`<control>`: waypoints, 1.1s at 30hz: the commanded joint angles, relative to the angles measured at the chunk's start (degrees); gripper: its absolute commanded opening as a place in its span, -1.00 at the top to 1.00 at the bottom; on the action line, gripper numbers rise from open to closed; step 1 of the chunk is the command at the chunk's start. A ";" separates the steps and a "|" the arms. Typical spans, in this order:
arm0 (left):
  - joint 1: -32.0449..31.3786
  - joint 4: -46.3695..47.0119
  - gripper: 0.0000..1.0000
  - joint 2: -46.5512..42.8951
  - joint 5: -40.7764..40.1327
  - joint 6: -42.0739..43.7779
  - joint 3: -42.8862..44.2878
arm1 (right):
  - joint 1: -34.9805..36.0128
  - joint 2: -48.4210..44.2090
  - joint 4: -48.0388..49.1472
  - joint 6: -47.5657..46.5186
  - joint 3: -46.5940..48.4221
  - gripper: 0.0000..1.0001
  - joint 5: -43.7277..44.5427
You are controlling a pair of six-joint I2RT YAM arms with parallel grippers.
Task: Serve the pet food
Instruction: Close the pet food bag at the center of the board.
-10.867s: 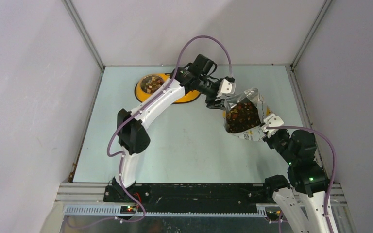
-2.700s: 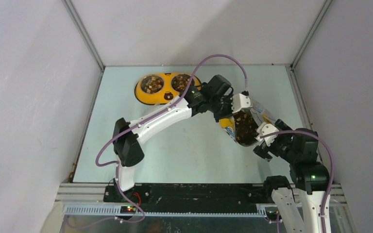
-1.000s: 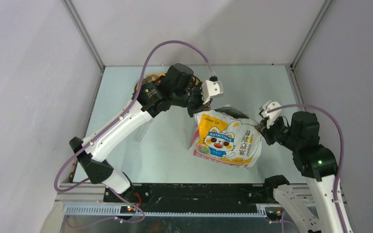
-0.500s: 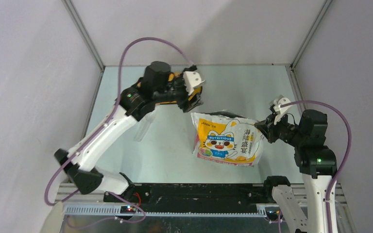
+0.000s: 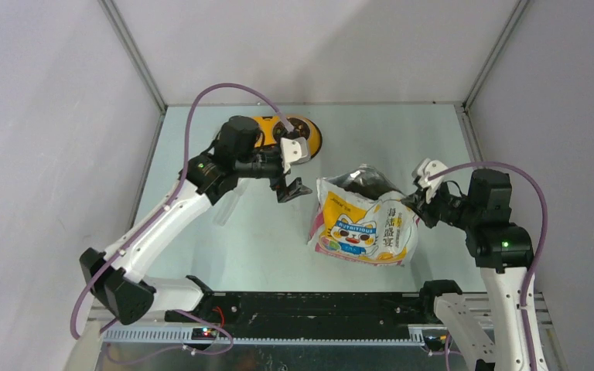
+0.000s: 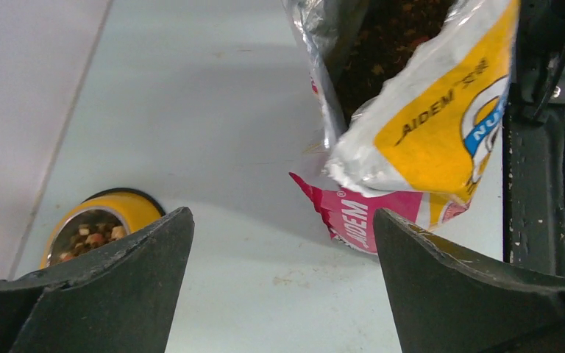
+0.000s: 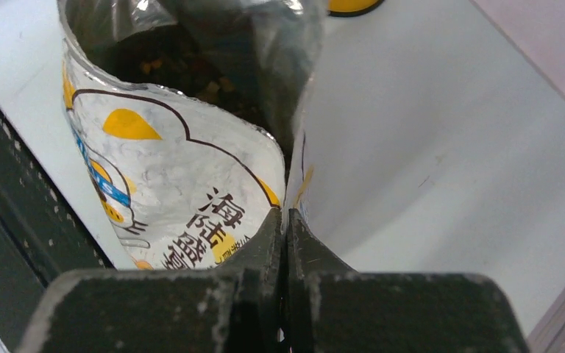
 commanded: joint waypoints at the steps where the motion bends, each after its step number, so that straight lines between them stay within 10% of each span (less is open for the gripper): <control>1: 0.00 0.52 -0.99 4.10 6.00 4.63 3.29 | 1.64 -1.25 -6.27 -13.60 2.57 1.00 -8.09; 12: -0.65 -13.06 -0.99 10.84 27.55 11.03 10.12 | -1.44 -7.36 3.32 -5.94 -1.64 1.00 -1.36; 21: -1.87 -14.23 -0.87 9.92 28.97 9.48 10.24 | -4.17 -4.07 2.88 -4.62 0.62 1.00 -3.82; 29: -3.56 -7.57 -0.03 15.99 22.77 -1.16 13.25 | -3.61 -2.26 -8.71 -11.01 7.24 1.00 -7.34; 33: -4.48 -8.29 0.83 16.86 19.66 -1.39 13.22 | -2.78 -1.06 -11.39 -13.10 9.46 1.00 -4.03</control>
